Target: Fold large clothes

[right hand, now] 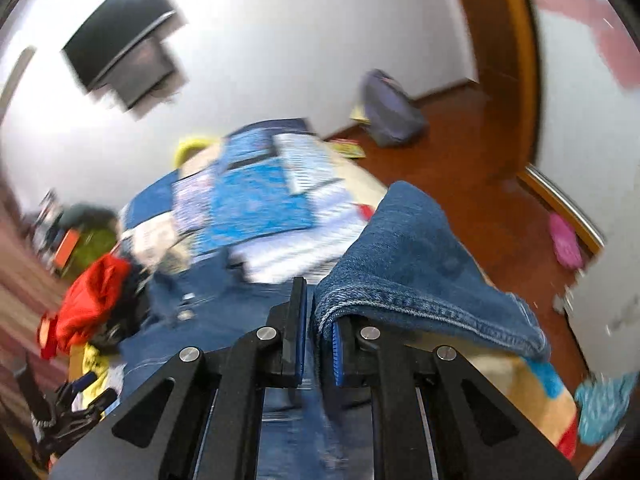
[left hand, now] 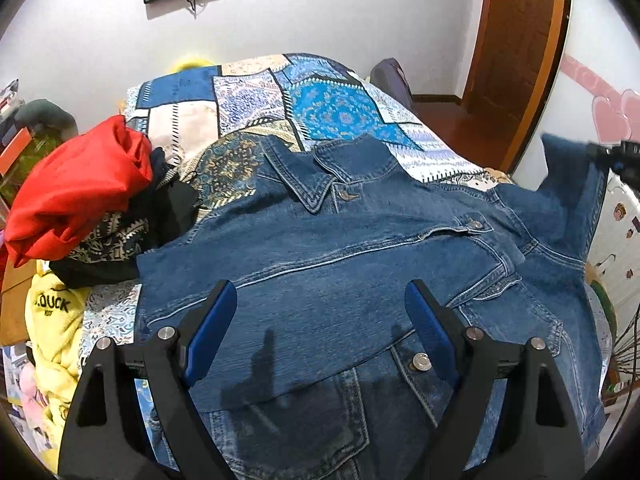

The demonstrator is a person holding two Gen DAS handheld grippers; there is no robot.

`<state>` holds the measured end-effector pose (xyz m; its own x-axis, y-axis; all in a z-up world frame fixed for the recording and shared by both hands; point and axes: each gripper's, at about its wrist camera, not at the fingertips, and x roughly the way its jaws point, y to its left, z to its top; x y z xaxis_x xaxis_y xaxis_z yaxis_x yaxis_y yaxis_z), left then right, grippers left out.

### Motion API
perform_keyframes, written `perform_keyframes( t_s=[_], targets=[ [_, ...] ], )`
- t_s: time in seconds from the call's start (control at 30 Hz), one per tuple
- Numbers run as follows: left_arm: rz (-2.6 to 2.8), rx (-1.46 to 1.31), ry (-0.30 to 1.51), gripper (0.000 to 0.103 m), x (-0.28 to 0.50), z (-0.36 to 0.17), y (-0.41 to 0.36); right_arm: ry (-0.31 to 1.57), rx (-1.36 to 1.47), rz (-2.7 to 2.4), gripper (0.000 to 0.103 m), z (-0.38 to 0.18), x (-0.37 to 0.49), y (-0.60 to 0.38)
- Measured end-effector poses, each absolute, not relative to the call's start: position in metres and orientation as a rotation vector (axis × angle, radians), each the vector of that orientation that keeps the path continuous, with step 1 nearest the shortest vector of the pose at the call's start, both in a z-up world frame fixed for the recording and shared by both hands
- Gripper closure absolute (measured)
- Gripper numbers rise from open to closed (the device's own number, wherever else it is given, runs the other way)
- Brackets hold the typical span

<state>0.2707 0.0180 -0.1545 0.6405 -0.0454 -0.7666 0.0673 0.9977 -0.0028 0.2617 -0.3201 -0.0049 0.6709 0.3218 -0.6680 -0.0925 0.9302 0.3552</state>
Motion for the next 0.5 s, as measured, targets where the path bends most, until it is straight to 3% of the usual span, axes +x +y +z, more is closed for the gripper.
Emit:
perform_keyframes(
  t_s=[0.2,0.5],
  targets=[
    [-0.045,0.013,0.860,0.017,0.258,-0.152,0.035,0.832,0.199,0.409,0.094,-0.008,0.254,-0.242],
    [-0.020,-0.031,0.877,0.017,0.246,-0.160,0.060,1.107,0.095,0.530,0.094,-0.094,0.242,-0.165]
  ],
)
